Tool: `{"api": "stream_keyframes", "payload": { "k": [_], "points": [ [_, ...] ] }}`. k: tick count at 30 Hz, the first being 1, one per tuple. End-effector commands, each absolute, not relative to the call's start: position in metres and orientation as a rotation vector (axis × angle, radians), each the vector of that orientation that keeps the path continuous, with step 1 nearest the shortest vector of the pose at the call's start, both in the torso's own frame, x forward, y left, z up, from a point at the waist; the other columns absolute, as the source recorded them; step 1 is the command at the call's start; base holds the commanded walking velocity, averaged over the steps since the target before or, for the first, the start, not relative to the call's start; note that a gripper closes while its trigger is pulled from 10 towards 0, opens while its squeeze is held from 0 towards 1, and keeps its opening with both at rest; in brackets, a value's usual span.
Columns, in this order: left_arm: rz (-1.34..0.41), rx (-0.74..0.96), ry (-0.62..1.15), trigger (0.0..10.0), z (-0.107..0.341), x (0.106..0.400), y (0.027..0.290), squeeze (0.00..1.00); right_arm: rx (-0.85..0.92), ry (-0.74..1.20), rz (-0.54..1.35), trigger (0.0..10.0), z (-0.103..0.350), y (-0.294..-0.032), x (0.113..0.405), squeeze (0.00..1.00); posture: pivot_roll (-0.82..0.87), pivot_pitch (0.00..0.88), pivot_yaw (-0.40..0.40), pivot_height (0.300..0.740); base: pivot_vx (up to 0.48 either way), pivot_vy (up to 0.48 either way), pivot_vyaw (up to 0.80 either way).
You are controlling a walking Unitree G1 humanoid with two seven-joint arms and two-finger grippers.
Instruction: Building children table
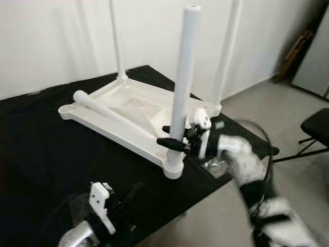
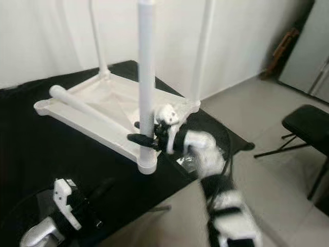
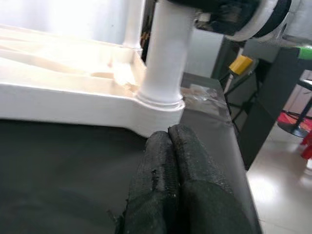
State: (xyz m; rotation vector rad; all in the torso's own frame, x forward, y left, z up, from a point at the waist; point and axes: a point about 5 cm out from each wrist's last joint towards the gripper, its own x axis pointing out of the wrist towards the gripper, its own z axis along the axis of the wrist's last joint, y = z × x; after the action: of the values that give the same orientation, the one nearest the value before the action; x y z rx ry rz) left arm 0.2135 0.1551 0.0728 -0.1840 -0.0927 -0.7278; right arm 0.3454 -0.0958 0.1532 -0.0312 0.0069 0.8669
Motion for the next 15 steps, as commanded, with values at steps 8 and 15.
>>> {"api": "stream_keyframes", "payload": {
  "k": [8,15],
  "points": [
    [-0.763,-0.181,-0.072,10.0,0.073,0.214,0.154,0.0,-0.007,0.293,0.366,0.0,0.071,-0.066,0.301,0.0,0.03,0.0,0.012,0.74,0.0,0.0,0.0],
    [-0.748,-0.18,-0.082,10.0,0.073,0.216,0.155,0.0,-0.022,0.223,0.417,10.0,0.105,-0.037,0.32,0.0,0.05,0.0,-0.011,0.74,0.0,0.0,0.0]
  ]
}}
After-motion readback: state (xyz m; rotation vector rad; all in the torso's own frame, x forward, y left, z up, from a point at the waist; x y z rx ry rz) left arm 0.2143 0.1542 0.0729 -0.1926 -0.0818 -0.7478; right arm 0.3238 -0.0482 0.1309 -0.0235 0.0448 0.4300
